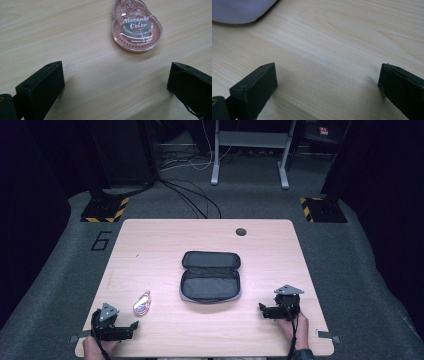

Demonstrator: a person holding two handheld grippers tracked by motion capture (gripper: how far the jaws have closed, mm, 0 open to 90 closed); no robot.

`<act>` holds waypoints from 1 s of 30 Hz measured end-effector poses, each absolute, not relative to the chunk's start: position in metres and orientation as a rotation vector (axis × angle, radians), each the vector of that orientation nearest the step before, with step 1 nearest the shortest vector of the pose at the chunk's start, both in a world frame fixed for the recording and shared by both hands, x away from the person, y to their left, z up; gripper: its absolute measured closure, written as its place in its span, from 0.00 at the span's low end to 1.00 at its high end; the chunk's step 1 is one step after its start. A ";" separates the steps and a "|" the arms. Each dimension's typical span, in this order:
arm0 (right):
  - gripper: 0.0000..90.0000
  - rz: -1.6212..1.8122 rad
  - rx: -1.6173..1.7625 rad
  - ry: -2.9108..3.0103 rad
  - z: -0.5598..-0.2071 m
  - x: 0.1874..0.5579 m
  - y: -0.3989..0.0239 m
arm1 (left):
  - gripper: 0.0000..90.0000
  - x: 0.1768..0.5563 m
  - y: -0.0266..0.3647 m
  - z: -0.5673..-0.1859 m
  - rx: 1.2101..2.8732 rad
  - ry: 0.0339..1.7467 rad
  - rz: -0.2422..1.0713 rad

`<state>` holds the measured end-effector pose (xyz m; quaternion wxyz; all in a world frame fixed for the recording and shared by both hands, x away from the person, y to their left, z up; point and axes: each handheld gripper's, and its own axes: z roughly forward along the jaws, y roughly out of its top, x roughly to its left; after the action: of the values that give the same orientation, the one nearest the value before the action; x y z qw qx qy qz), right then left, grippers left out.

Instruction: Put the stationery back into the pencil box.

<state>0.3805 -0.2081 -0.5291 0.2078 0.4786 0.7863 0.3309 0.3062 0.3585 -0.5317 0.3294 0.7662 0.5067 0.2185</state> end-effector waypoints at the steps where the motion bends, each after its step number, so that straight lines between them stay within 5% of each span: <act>1: 0.02 0.918 1.329 2.187 -0.529 0.381 -0.208 | 0.01 0.306 0.358 -0.530 2.008 1.324 0.559; 20: 0.02 0.935 1.314 2.211 -0.529 0.380 -0.211 | 0.06 0.327 0.330 -0.517 1.971 1.281 0.496; 30: 0.02 0.935 1.312 2.213 -0.529 0.380 -0.211 | 0.24 0.341 0.315 -0.520 1.991 1.325 0.542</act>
<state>0.3803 -0.2110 -0.5291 0.2008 0.4696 0.7920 0.3346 0.3414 0.3154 -0.5195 0.3376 0.7642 0.5086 0.2081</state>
